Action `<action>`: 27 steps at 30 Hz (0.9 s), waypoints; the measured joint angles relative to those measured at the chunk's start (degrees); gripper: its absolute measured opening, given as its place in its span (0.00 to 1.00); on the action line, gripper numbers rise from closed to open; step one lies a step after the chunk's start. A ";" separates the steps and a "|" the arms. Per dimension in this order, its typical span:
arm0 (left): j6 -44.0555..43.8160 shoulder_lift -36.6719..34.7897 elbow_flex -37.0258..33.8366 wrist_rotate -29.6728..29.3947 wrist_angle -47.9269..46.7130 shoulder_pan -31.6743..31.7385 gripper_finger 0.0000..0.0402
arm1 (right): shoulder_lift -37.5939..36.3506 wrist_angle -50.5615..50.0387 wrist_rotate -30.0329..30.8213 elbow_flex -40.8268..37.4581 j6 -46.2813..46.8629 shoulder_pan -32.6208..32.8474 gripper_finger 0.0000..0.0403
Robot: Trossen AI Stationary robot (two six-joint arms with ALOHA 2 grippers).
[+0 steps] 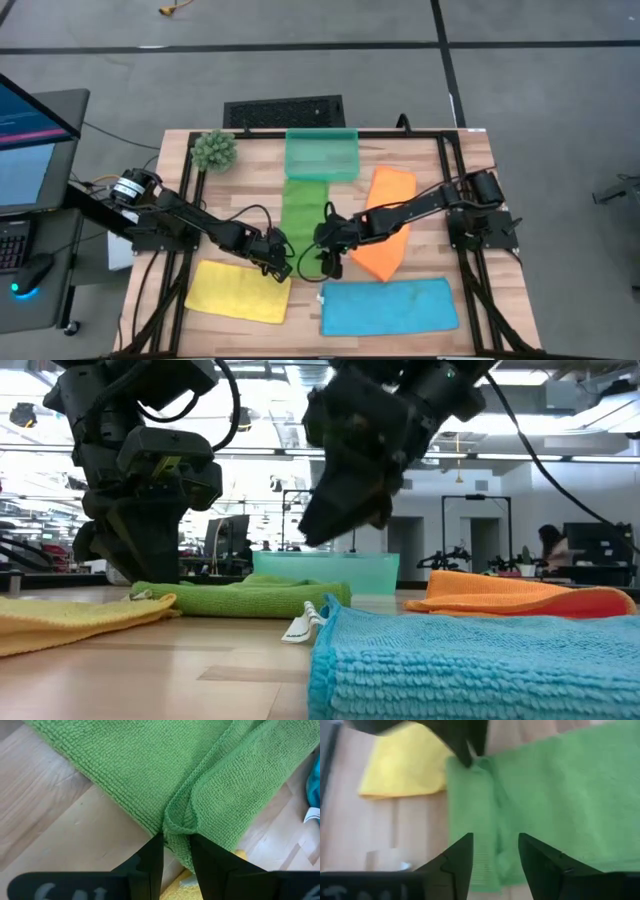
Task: Roll microfiber towels into tight, uniform cylinder then place into a basket
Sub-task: Roll the green towel
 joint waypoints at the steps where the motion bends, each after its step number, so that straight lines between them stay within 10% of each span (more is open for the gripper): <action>1: -0.02 0.00 0.00 0.00 0.02 0.00 0.22 | -0.29 0.30 -0.85 0.00 -0.09 0.42 0.44; 27: 0.22 0.00 0.02 0.00 -0.05 0.00 0.23 | 5.47 5.35 6.59 0.06 -9.14 6.76 0.41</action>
